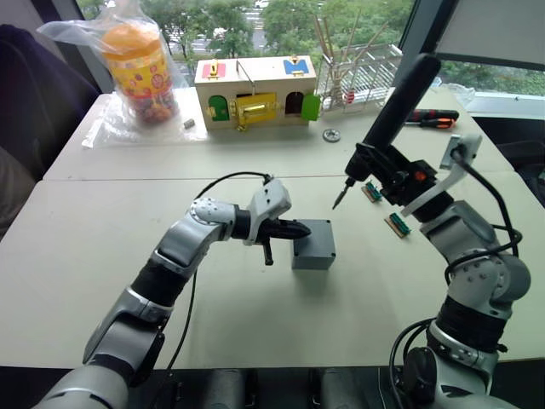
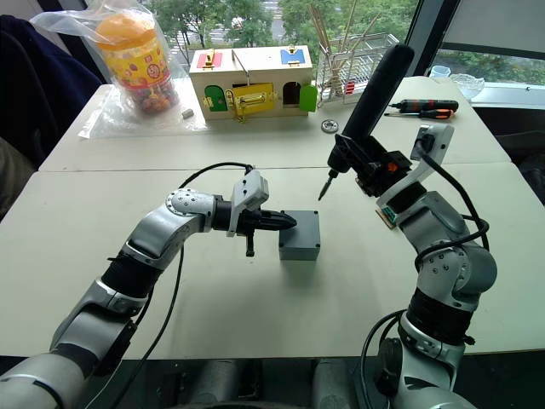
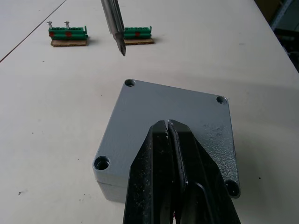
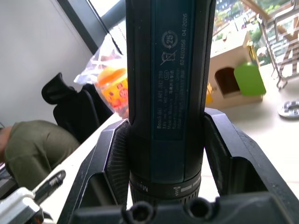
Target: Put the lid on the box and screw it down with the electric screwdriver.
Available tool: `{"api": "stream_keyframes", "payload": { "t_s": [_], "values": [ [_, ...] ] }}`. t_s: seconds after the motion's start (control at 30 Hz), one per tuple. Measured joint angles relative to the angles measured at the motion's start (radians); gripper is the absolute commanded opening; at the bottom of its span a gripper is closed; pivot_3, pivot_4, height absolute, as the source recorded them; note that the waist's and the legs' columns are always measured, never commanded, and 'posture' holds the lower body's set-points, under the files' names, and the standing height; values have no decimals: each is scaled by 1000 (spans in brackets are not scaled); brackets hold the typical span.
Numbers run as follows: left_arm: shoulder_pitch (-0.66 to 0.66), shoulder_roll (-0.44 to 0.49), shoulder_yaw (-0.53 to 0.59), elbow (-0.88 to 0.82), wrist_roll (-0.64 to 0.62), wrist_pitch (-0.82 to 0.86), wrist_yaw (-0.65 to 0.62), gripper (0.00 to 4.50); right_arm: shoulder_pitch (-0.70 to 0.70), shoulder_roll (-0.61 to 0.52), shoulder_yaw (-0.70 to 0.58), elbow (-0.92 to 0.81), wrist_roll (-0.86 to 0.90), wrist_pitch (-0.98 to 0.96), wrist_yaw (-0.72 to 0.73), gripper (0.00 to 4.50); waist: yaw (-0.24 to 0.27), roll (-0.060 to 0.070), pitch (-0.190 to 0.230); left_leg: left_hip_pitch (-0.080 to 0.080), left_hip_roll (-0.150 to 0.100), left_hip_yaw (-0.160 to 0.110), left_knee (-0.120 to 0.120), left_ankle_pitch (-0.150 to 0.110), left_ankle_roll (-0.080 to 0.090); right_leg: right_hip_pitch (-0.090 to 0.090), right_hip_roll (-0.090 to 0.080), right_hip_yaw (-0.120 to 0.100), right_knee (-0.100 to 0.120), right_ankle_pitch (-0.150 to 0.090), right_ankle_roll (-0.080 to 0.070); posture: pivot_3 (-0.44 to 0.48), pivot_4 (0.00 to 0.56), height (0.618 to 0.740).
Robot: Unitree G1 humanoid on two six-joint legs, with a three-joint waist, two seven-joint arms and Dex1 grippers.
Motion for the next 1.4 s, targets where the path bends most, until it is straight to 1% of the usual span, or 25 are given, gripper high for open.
{"api": "stream_keyframes", "payload": {
  "t_s": [0.2,0.63,1.07,1.4],
  "values": [
    [17,9,-7,-27,10,-4,-13,0,38,-44,87,0,-22,-101,2,1835,3,0,0,1,0,-3,0,0,0,0,0,0,0,0,0,0,150,708],
    [21,10,-5,-38,18,2,-15,0,51,-62,150,37,-28,-211,-15,1835,4,0,0,1,0,-4,0,0,0,1,0,0,0,0,0,0,150,708],
    [27,10,-5,-47,20,4,-14,0,72,-108,159,39,-2,-235,-13,1835,6,0,0,1,0,-5,1,0,1,2,0,0,0,0,0,0,150,708],
    [27,9,-5,-46,21,4,-13,0,77,-124,158,41,39,-229,-22,1835,6,-1,0,1,0,-5,1,0,1,2,0,0,0,0,0,0,150,708]
  ]
}}
